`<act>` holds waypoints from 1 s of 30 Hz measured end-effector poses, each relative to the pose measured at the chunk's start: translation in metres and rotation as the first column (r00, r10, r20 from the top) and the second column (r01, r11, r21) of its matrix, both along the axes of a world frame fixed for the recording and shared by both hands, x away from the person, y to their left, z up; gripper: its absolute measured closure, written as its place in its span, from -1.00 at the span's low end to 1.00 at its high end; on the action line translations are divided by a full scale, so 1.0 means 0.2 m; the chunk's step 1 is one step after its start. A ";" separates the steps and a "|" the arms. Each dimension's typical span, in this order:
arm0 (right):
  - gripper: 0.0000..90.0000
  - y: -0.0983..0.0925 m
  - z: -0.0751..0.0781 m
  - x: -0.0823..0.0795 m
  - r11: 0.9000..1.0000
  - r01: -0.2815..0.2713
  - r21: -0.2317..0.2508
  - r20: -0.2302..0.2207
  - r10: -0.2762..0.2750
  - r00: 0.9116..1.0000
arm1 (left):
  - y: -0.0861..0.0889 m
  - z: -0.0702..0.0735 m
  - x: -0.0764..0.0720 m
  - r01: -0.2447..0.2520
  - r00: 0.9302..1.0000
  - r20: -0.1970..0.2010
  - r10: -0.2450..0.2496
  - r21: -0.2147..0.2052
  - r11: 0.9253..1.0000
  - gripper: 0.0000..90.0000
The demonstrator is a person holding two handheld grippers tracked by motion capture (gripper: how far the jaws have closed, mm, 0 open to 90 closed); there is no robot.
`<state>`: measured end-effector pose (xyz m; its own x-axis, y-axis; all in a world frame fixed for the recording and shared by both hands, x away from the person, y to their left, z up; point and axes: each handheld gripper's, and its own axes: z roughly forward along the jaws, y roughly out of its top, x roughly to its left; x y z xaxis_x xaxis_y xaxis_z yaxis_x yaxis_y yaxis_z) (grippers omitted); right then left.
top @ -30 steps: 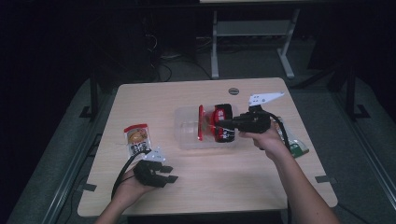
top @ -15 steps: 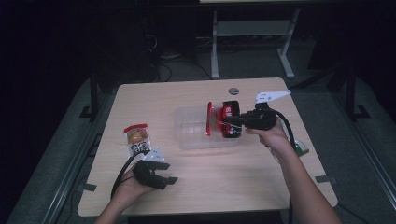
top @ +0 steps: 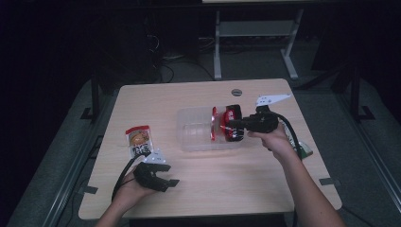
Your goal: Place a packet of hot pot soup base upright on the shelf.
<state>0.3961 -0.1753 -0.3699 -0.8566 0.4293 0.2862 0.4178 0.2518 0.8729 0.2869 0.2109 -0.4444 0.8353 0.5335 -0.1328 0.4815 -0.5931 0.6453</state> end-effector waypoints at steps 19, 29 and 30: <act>1.00 0.07 -0.07 0.02 1.000 0.010 -0.029 -0.034 -0.011 0.999 | 0.00 0.00 0.00 -0.003 1.000 0.002 0.003 -0.002 1.000 -0.28; 1.00 0.09 -0.10 0.04 0.999 0.023 -0.032 -0.045 -0.025 0.999 | 0.00 0.00 0.00 0.006 1.000 0.004 -0.006 0.011 1.000 -0.28; 1.00 0.09 -0.11 0.04 0.999 0.024 -0.033 -0.043 -0.025 0.999 | 0.00 0.00 0.00 0.006 1.000 0.004 -0.006 0.011 1.000 -0.28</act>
